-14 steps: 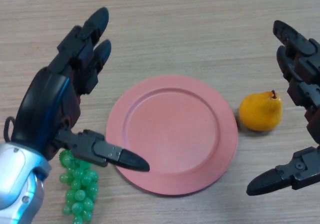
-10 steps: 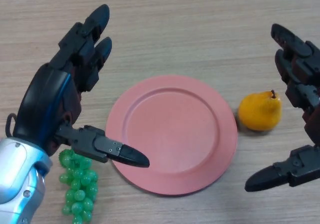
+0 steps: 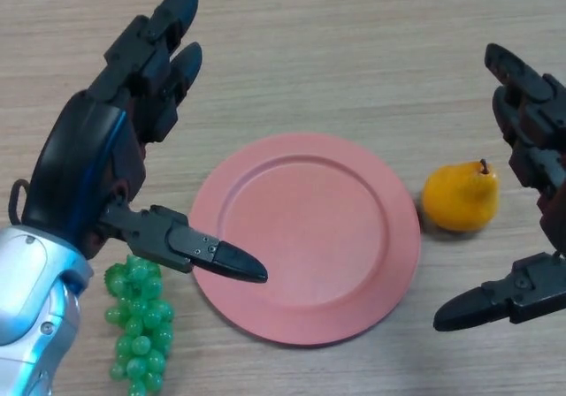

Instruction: Pick up the yellow pear and place it on the plate

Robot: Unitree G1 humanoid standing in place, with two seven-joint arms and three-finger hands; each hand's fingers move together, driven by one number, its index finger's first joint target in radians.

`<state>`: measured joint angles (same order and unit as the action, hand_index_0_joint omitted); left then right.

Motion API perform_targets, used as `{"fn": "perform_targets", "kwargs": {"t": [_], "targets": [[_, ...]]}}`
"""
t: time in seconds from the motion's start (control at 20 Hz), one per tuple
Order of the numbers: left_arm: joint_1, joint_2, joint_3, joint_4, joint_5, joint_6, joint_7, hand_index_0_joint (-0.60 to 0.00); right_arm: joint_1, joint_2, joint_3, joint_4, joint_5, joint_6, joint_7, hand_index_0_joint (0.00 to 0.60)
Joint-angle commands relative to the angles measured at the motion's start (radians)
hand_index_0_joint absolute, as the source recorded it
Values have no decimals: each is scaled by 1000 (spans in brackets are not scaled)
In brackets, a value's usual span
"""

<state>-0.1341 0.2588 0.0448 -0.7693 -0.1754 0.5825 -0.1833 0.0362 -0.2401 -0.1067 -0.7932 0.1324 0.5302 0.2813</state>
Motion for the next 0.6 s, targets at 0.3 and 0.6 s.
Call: {"fn": "perform_targets", "kwargs": {"t": [0.3, 0.6], "targets": [[-39, -4, -45, -100, 93, -17, -47, 0, -20, -31, -110, -98, 38, -76, 15, 0], [-5, 3, -30, -112, 117, -65, -82, 0, -33, -47, -139, 11, 1, -187, 30, 0]]}}
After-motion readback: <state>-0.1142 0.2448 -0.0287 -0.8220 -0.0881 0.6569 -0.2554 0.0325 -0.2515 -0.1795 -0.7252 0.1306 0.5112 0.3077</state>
